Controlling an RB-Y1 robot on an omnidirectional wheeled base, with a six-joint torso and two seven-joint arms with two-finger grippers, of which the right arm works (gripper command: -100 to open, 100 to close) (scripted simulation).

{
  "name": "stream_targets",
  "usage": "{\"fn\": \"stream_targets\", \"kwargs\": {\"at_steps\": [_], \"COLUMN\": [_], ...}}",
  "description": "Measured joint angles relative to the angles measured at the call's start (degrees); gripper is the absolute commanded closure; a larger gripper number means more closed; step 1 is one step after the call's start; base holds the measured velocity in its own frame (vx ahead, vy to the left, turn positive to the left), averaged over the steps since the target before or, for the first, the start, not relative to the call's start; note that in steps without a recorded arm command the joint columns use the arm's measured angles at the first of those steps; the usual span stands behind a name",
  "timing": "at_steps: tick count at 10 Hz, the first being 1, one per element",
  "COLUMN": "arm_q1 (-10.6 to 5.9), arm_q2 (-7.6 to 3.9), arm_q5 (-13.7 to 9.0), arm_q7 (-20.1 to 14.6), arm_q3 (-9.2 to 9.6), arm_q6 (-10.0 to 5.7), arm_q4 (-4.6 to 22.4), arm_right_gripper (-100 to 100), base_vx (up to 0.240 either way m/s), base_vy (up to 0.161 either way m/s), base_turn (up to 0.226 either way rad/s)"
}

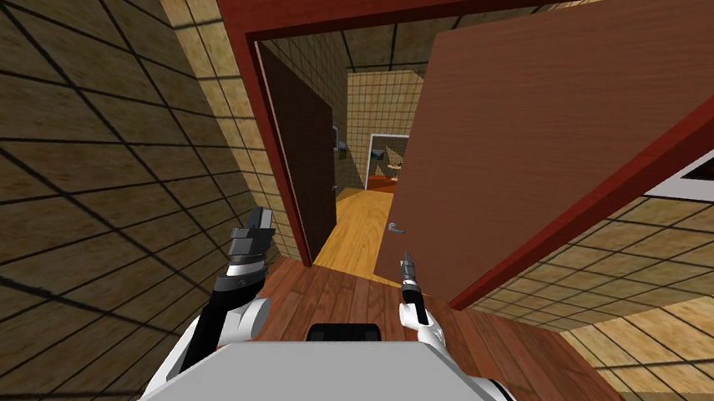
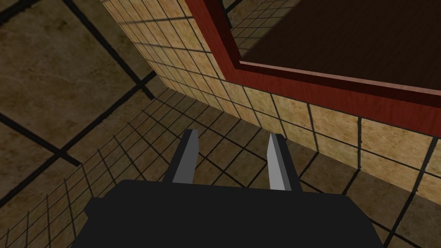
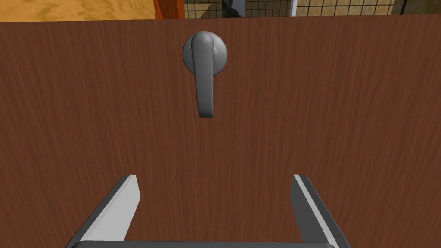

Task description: Push the door open

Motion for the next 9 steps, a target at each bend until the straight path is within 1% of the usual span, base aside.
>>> {"fn": "stream_targets", "kwargs": {"at_steps": [2, 3, 4, 9], "arm_q1": [-0.79, -1.34, -1.4, -1.44], "arm_q2": [-0.05, -0.08, -0.08, -0.04], "arm_q5": [-0.1, -0.2, -0.2, -0.5], "arm_q7": [-0.1, -0.2, -0.2, -0.1], "arm_q3": [-0.07, -0.12, -0.13, -0.57], "arm_q6": [-0.45, -0.79, -0.88, -1.27], "arm_q4": [2.1, 3.6, 3.8, 4.3], "arm_right_gripper": [-100, -100, -100, -100], "base_vx": [0.051, 0.027, 0.105, 0.201], "base_vy": [-0.027, -0.014, -0.02, -0.059], "base_turn": [0.063, 0.018, 0.017, 0.027]}}
